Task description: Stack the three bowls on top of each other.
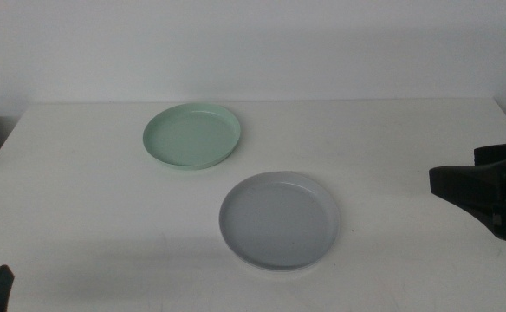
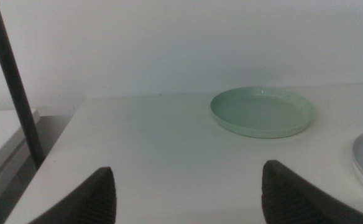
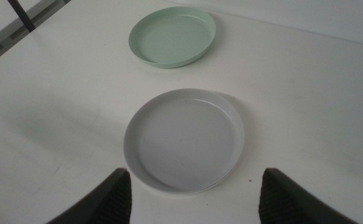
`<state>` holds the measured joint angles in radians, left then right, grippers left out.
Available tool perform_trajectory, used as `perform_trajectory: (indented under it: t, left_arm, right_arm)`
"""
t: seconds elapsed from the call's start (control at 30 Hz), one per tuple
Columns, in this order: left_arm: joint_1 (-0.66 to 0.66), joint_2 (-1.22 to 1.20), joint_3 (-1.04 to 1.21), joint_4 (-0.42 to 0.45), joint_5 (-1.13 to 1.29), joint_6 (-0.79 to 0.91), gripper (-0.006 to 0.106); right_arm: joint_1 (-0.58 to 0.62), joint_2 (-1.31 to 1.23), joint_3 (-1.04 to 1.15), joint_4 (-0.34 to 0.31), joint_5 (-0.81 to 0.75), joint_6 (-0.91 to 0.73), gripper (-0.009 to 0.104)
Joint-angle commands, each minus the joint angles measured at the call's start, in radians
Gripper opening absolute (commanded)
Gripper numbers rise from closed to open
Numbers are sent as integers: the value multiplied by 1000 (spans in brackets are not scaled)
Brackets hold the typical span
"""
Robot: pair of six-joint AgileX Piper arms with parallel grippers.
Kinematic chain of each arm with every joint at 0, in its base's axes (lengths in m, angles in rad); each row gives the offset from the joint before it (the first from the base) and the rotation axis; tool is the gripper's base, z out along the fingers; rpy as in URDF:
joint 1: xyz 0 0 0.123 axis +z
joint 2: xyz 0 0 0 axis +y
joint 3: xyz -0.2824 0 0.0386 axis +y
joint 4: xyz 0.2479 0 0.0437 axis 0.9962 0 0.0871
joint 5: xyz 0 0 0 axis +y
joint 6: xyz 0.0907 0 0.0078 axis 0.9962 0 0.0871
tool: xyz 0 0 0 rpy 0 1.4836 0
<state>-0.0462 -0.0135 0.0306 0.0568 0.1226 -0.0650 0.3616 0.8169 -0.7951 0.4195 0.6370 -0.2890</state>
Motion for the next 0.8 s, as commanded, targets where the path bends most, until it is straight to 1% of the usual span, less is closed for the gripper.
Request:
perform_trajectory:
  t: [0.0,0.07,0.27,0.4,0.6,0.77]
  left_arm:
    - [0,-14,-5,20,-85,11,77]
    - [17,-14,-5,44,-84,18,77]
    - [81,-12,-10,61,-88,17,77]
    - [92,70,-64,35,-80,-15,77]
    - [91,423,-335,32,-52,-27,77]
    - [91,718,-628,25,117,-27,77]
  right_arm:
    - [2,-7,-27,13,-55,-12,52]
    - [2,-7,-27,13,-55,-12,52]
    - [2,-7,-27,13,-55,-12,52]
    - [2,-7,-27,13,-55,-12,52]
    - [2,-7,-27,13,-55,-12,52]
    - [2,-7,-27,13,-55,-12,52]
